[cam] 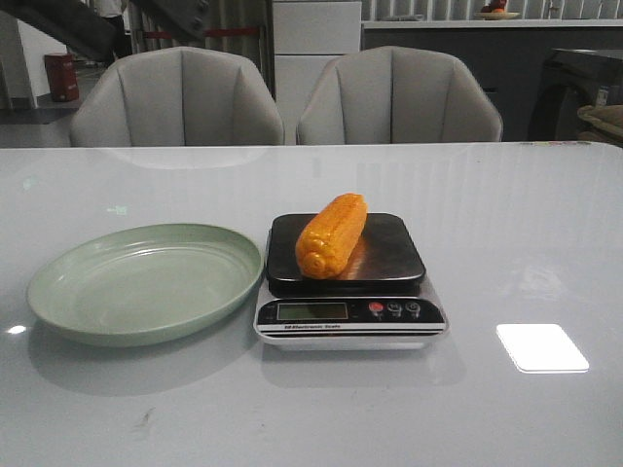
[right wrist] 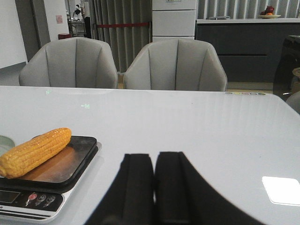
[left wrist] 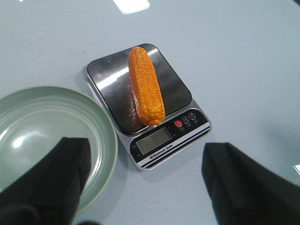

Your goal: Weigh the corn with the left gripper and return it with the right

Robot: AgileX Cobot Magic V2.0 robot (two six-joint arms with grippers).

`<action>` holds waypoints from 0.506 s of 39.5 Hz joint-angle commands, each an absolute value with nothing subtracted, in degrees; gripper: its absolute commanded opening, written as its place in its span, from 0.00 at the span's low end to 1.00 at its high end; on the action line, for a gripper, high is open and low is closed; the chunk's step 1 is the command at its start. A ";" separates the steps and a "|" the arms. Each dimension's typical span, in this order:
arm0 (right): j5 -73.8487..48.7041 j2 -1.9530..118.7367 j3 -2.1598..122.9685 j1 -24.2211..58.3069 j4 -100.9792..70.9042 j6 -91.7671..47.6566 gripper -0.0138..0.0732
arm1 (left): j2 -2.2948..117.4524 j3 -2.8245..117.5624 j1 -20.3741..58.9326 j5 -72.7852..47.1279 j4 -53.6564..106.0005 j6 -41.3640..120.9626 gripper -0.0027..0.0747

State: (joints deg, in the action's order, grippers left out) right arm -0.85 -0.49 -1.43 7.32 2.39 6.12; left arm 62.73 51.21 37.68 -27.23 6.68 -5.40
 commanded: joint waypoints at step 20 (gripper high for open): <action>3.52 -1.64 -2.04 7.40 3.04 5.61 0.34 | 18.06 31.93 37.67 -33.48 -4.75 -5.43 0.74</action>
State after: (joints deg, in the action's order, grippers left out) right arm -0.85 -0.49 -1.43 7.32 2.39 6.12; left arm 22.14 32.36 37.68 -35.36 -3.67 -5.40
